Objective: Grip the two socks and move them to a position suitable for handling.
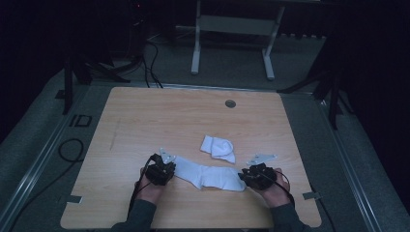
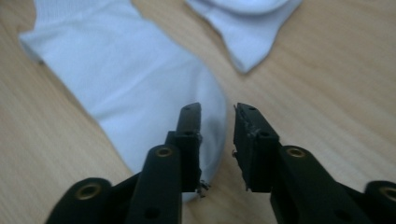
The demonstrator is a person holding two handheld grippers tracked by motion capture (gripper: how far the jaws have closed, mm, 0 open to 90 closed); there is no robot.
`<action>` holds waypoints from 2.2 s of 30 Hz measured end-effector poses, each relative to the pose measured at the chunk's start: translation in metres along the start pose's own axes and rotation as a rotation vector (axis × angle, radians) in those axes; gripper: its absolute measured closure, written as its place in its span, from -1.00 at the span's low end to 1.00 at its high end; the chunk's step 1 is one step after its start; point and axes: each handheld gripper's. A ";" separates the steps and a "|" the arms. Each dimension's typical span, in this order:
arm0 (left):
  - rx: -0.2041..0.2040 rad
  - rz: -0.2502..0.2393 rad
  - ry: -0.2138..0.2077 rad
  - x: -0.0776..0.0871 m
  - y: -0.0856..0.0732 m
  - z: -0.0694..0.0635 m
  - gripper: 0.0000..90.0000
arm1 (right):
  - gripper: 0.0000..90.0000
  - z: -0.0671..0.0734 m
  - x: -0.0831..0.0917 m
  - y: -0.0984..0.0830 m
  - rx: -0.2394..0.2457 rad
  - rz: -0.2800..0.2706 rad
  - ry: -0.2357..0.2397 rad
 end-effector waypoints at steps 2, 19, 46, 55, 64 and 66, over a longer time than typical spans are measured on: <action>-0.018 -0.034 -0.031 0.003 0.004 -0.008 0.87 | 0.54 -0.001 0.002 0.004 -0.005 -0.020 -0.003; -0.165 -0.013 -0.211 -0.007 0.011 -0.066 0.90 | 0.63 -0.003 -0.029 0.038 -0.004 -0.040 -0.042; -0.122 -0.078 -0.117 0.013 0.015 -0.026 0.69 | 0.68 -0.005 -0.086 0.088 0.018 0.022 -0.080; -0.092 -0.064 -0.059 -0.002 0.029 -0.011 0.78 | 0.66 0.014 -0.089 0.088 0.036 0.024 -0.060; -0.091 -0.029 -0.017 -0.033 0.056 -0.010 0.99 | 0.65 0.022 -0.091 0.088 0.034 0.028 -0.046; -0.094 -0.020 -0.023 -0.039 0.059 -0.012 0.99 | 0.65 0.023 -0.091 0.088 0.034 0.030 -0.045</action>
Point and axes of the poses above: each handheld gripper's, and its own axes: x roughly backward along the jaws, y roughly out of its top, z roughly to its left, and after that the axes turned 10 degrees about -x, right-handed
